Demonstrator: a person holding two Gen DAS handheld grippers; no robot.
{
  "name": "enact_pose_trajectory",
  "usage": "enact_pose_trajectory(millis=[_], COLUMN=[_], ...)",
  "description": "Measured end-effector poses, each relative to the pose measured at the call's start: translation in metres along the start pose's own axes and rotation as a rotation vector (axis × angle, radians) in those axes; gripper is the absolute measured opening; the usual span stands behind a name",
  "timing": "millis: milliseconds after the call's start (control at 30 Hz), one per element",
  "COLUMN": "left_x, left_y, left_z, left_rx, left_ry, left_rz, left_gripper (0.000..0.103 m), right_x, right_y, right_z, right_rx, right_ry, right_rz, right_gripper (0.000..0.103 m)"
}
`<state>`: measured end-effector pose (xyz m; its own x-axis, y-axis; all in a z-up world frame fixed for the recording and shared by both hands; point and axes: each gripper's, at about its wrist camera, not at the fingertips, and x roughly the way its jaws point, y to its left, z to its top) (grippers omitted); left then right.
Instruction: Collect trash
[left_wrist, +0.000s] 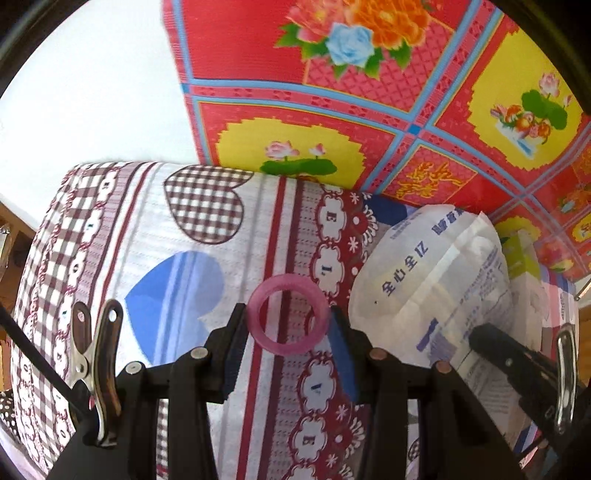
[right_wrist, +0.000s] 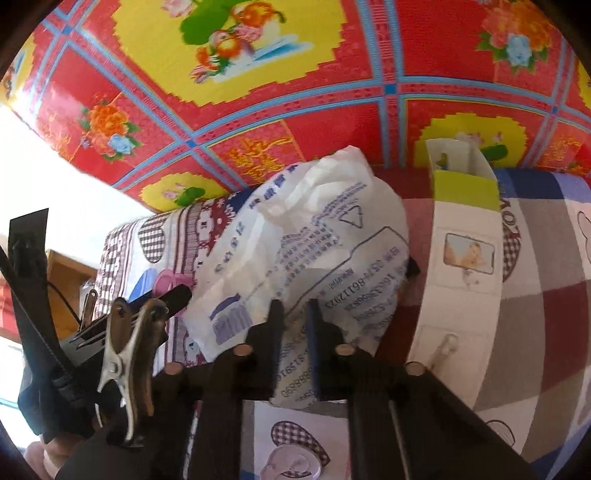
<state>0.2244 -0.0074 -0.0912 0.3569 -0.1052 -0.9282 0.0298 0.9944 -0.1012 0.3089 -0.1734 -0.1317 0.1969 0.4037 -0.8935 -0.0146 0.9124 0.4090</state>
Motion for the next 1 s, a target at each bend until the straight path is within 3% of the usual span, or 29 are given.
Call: enact_pose_trajectory(millis=[133,400,633,733,1000], left_x=[-0.017,-0.056,-0.090,-0.083,-0.097], left_y=[0.006,0.030,0.028,0.023,0.047], left_z=[-0.014,-0.039,-0.055,-0.039,-0.045], left_rx=[-0.016,-0.039,-0.055,-0.064,-0.096], left_ry=[-0.011,-0.046,-0.063,-0.065,-0.082], left_rz=[0.005,0.009,0.018,0.023,0.024], left_gripper=[0.045,0.045,0.045,0.045,0.045], right_x=[-0.005,-0.026,-0.044,-0.049,-0.054], right_y=[0.007,0.018,0.033,0.040,0.060], right_z=[-0.001,-0.011,-0.021,-0.025,-0.035], right_rx=[-0.032,-0.081,-0.120,-0.138,-0.176], right_ry=[-0.031,-0.090,-0.120,-0.122,-0.122], right_rz=[0.034,0.105,0.157,0.166,0.183], right_gripper=[0.002,0.002,0.002,0.002,0.002])
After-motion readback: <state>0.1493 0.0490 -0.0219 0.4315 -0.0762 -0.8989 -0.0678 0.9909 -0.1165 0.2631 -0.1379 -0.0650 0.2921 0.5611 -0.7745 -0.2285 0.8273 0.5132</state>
